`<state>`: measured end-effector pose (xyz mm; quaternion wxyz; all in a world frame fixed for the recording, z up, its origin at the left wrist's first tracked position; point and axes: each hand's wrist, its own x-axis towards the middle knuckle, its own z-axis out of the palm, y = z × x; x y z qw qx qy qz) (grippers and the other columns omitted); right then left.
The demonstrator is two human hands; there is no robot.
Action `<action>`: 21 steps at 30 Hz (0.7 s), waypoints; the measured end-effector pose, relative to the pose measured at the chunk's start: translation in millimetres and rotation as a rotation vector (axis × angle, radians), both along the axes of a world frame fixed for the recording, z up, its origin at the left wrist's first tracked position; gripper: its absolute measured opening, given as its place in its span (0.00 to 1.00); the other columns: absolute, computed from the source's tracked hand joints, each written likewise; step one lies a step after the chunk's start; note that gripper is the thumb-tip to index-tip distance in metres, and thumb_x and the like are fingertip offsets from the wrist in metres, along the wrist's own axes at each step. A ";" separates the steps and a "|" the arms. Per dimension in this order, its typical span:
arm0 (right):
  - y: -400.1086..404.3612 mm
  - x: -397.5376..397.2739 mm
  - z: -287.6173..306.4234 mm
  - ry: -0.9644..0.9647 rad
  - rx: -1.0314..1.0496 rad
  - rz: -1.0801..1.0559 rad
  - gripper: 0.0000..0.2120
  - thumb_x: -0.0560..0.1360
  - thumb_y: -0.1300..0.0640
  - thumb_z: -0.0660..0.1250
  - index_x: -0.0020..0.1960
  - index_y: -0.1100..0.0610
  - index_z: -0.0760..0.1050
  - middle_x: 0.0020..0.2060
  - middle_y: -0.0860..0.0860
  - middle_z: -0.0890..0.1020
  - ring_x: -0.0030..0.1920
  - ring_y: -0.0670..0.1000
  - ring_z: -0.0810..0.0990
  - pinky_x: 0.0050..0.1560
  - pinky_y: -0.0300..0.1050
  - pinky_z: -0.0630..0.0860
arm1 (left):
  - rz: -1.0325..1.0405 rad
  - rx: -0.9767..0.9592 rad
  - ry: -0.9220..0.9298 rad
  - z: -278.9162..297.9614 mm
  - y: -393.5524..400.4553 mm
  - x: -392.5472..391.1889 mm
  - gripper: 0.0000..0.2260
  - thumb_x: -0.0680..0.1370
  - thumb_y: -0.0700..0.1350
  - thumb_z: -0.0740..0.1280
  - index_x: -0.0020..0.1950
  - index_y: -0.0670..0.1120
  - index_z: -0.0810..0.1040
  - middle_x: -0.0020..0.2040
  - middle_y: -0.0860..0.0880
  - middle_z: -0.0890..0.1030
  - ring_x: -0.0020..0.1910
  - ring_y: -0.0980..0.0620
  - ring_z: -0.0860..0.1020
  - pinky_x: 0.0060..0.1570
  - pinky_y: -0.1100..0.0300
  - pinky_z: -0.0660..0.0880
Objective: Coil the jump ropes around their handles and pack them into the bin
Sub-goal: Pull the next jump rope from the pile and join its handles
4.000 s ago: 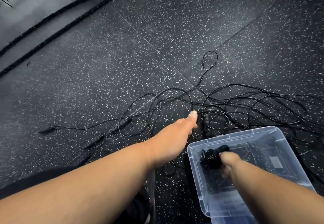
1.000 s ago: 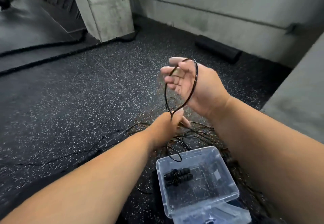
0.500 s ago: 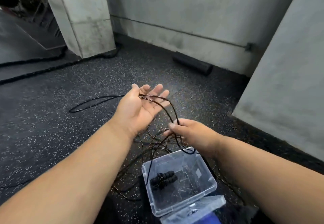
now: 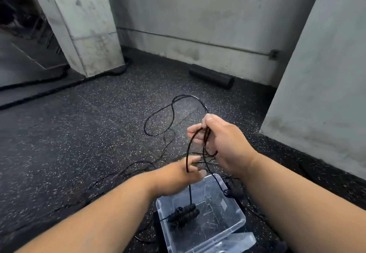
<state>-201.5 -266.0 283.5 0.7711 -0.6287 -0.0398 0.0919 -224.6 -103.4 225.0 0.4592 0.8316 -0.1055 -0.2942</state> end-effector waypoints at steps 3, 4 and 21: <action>2.3 2.6 2.6 0.130 0.210 0.014 0.14 0.88 0.53 0.54 0.47 0.57 0.71 0.50 0.61 0.86 0.60 0.64 0.83 0.66 0.63 0.76 | 0.025 0.023 -0.066 -15.9 -11.3 0.9 0.15 0.86 0.59 0.59 0.72 0.63 0.71 0.56 0.48 0.85 0.47 0.50 0.79 0.62 0.49 0.77; 4.6 1.8 2.0 0.172 0.263 0.026 0.13 0.88 0.53 0.54 0.48 0.57 0.71 0.51 0.61 0.85 0.59 0.63 0.84 0.66 0.63 0.75 | 0.023 -0.032 -0.052 -13.5 -15.1 -0.1 0.10 0.87 0.57 0.59 0.66 0.64 0.74 0.53 0.50 0.84 0.48 0.51 0.77 0.62 0.48 0.75; 11.4 -22.8 -58.5 0.105 -0.417 0.569 0.19 0.85 0.44 0.57 0.56 0.54 0.83 0.50 0.49 0.87 0.54 0.51 0.83 0.69 0.65 0.71 | 0.704 -1.048 0.046 83.1 39.3 40.3 0.22 0.88 0.58 0.50 0.46 0.48 0.74 0.47 0.41 0.86 0.56 0.39 0.86 0.46 0.46 0.86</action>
